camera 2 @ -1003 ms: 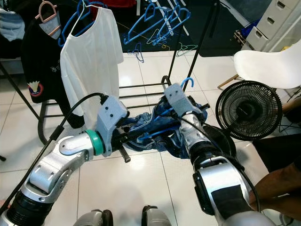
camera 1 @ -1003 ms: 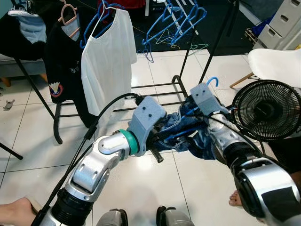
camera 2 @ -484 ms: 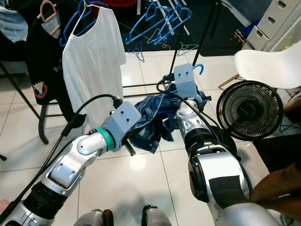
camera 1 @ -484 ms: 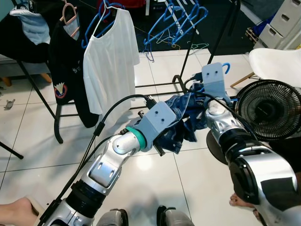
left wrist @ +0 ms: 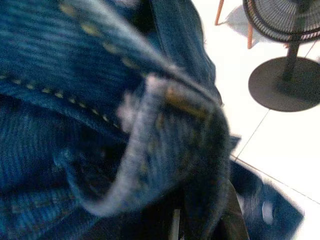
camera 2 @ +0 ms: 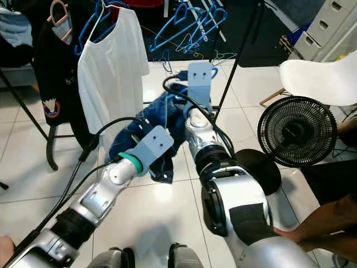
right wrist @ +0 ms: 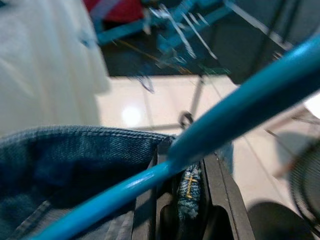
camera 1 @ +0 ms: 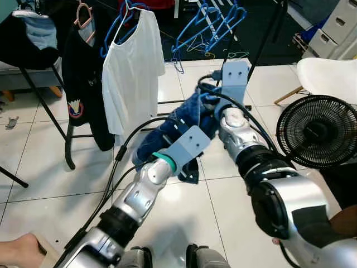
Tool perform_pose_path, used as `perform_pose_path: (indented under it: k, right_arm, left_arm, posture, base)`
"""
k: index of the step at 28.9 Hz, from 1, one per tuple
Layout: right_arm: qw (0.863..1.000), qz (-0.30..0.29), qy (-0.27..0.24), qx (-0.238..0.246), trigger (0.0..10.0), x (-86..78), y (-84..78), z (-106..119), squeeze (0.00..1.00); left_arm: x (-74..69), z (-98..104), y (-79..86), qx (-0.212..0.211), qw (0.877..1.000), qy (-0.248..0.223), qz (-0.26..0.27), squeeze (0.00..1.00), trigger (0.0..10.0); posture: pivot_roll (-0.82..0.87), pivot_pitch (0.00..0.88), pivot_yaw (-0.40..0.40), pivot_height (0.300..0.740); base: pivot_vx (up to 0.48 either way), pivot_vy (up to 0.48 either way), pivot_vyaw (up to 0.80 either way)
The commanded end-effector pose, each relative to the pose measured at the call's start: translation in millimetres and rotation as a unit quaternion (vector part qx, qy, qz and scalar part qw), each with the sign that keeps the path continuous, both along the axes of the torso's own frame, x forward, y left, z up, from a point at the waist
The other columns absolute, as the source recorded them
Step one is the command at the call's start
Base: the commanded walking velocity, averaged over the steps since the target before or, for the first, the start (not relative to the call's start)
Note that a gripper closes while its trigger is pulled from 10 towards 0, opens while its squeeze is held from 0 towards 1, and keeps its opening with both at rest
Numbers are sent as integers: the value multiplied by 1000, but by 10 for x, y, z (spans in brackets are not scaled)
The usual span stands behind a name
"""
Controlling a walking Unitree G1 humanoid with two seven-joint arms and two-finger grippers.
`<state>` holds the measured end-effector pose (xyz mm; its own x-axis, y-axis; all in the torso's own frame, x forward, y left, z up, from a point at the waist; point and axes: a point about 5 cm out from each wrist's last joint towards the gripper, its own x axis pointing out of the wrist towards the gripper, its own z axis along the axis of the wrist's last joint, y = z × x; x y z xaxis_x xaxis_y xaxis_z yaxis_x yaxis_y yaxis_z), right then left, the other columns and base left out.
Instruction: Hang hanger
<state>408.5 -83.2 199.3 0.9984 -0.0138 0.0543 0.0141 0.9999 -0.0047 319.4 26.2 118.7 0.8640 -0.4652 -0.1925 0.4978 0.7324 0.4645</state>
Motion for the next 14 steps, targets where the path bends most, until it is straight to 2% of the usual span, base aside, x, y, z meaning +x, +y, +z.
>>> perform_pose_path:
  k: [1,2,4,7,10,11,13,14]
  right_arm:
    - [996,51,-61,32,0,-1,250,322,0]
    - [992,99,-73,37,0,-72,415,289,0]
    - [992,99,-73,37,0,-72,415,289,0]
    - [983,157,-81,41,0,-173,563,204,0]
    - [981,171,-82,43,0,-196,591,178,0]
    - [979,179,-82,45,0,-217,602,148,0]
    - [983,168,-69,39,0,-235,510,4,0]
    - [983,168,-69,39,0,-235,510,4,0]
  left_arm:
    - [-54,-93,-116,11,1000,16,-17,0,10000]
    - [41,-65,-57,2,1000,1,28,0,10000]
    - [41,-65,-57,2,1000,1,28,0,10000]
    - [144,-63,78,-24,995,4,100,0,10000]
    - [167,-68,112,-35,992,6,118,0,10000]
    - [182,-76,142,-50,990,15,131,0,10000]
    - [206,-11,207,-98,984,10,148,0,10000]
    - [206,-11,207,-98,984,10,148,0,10000]
  posture:
    - [10,47,-9,733]
    - [8,49,-10,733]
    - [8,49,-10,733]
    - [6,52,-10,733]
    - [4,55,-9,733]
    - [3,56,-9,733]
    - [5,58,-8,733]
    - [5,58,-8,733]
  base:
    - [0,0,0]
    - [0,0,0]
    - [0,0,0]
    - [0,0,0]
    - [0,0,0]
    - [0,0,0]
    - [0,0,0]
    - [0,0,0]
